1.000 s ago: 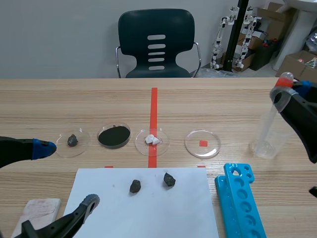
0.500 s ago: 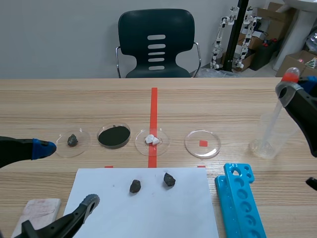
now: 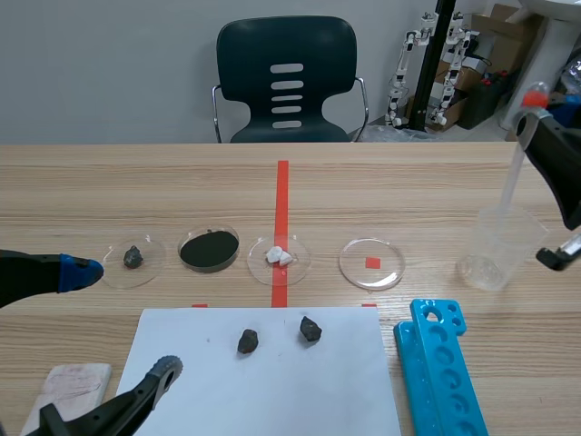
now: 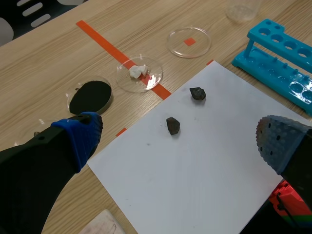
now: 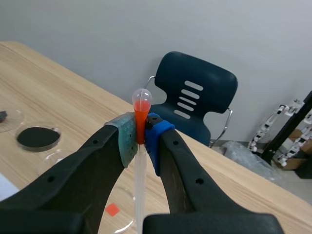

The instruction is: Draw acid from the petri dish

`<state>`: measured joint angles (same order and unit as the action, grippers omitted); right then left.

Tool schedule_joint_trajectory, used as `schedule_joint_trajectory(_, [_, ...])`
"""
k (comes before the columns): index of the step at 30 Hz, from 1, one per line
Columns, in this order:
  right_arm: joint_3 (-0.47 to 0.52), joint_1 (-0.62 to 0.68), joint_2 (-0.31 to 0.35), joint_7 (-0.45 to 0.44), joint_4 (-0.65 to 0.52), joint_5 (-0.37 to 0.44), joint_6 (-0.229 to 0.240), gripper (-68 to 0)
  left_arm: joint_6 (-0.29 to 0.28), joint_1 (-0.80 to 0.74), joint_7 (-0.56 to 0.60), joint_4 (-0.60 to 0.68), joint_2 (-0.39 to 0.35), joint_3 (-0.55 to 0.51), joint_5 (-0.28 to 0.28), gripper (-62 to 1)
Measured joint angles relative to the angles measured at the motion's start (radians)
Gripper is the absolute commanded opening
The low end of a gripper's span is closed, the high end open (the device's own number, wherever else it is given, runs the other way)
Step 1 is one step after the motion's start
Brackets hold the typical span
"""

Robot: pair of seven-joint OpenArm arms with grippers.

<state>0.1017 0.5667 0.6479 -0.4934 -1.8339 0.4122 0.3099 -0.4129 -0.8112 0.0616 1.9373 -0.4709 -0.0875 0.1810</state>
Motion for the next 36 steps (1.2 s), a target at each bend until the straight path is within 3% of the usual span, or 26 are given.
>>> schedule_joint_trajectory(5, [-0.013,-0.112,-0.042,0.042,0.031,0.000,-0.004,-64.3,0.000,0.000,0.000,0.000,0.000,0.000,0.000,1.4])
schedule_joint_trajectory(13, [-0.051,-0.256,-0.166,0.054,0.207,-0.045,-0.003,-64.3,0.000,0.000,0.000,0.000,0.000,0.000,0.000,1.4])
schedule_joint_trajectory(18, [-0.080,-0.308,-0.205,0.065,0.241,-0.091,0.027,-64.3,0.000,0.000,0.000,0.000,0.000,0.000,0.000,1.4])
schedule_joint_trajectory(25, [-0.140,-0.366,-0.261,0.096,0.256,-0.136,0.027,-65.4,0.000,0.000,0.000,0.000,0.000,0.000,0.000,1.4])
schedule_joint_trajectory(36, [-0.182,-0.444,-0.353,0.099,0.398,-0.242,0.037,-65.4,0.000,0.000,0.000,0.000,0.000,0.000,0.000,1.4])
